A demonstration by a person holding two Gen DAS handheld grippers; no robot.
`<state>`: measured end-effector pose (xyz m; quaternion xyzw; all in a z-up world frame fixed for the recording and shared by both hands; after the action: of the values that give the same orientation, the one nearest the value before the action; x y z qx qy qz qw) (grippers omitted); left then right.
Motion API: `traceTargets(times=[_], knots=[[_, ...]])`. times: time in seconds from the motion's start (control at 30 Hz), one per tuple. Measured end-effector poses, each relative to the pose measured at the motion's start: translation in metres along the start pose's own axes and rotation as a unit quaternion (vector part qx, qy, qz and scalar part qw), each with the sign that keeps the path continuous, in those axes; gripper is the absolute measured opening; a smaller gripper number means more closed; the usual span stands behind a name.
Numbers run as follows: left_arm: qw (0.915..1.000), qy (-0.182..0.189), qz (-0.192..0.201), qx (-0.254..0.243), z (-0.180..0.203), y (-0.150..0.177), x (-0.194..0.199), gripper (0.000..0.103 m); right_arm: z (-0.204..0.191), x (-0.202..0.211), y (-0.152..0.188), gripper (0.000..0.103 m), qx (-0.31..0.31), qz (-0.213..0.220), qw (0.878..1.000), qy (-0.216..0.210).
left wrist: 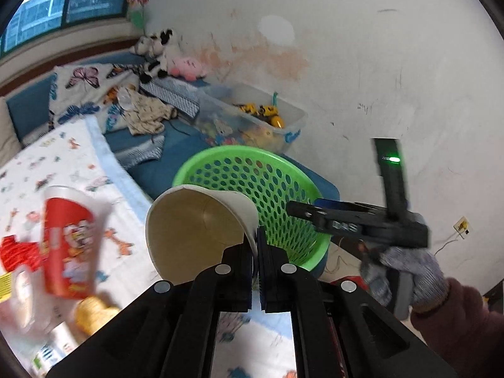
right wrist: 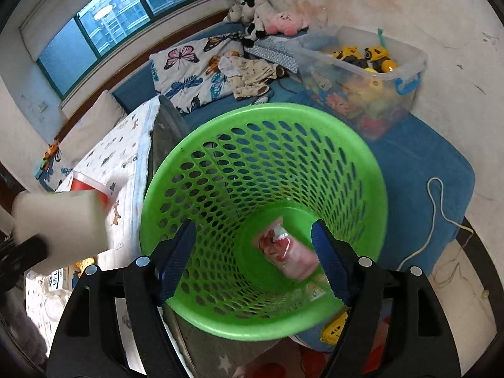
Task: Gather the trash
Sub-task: 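Carry both items over the green basket and open both tools to drop them, then move both tools back over the remaining trash on the bed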
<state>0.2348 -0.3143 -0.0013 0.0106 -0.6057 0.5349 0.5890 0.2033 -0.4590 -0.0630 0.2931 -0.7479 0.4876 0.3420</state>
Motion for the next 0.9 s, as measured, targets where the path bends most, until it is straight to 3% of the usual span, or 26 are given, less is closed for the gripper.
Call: traceTargets(times=[0.27,0.33,0.4,0.47,0.67,0.9], knots=[[0.9990,0.011,-0.044,-0.001,0.011,-0.008,-0.057,0.005,0.015,0.021,0.014,0.078,-0.002,0.022,1.000,0.017],[0.9988,0.011,-0.048,0.000,0.012,-0.007,-0.065,0.014,0.017,0.023,0.018,0.078,0.001,0.022,1.000,0.018],[0.9989,0.007,-0.045,0.004,0.013,-0.006,-0.064,0.036,0.017,0.026,0.023,0.078,0.007,0.023,0.999,0.023],[0.9994,0.008,-0.034,0.002,0.013,-0.004,-0.057,0.047,0.016,0.028,0.025,0.078,0.012,0.025,0.999,0.026],[0.9998,-0.011,-0.015,0.001,0.010,0.002,-0.037,0.048,0.011,0.034,0.033,0.078,0.015,0.029,0.999,0.025],[0.9979,-0.063,0.007,0.014,-0.008,0.027,0.003,0.048,-0.015,0.039,0.042,0.080,0.032,0.030,0.999,0.009]])
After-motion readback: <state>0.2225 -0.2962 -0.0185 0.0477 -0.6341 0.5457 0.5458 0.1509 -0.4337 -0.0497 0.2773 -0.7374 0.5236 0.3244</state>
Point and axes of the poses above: each gripper's, at about its wrist camera, not at the fingertips, and x roughly against the way its jaws point, z to its right, y to its underside, the point moved 5 cm from there along -x, roughly the way its jaws point, and after that the axes turned 5 degrees about -z, right-handed, at the moved point
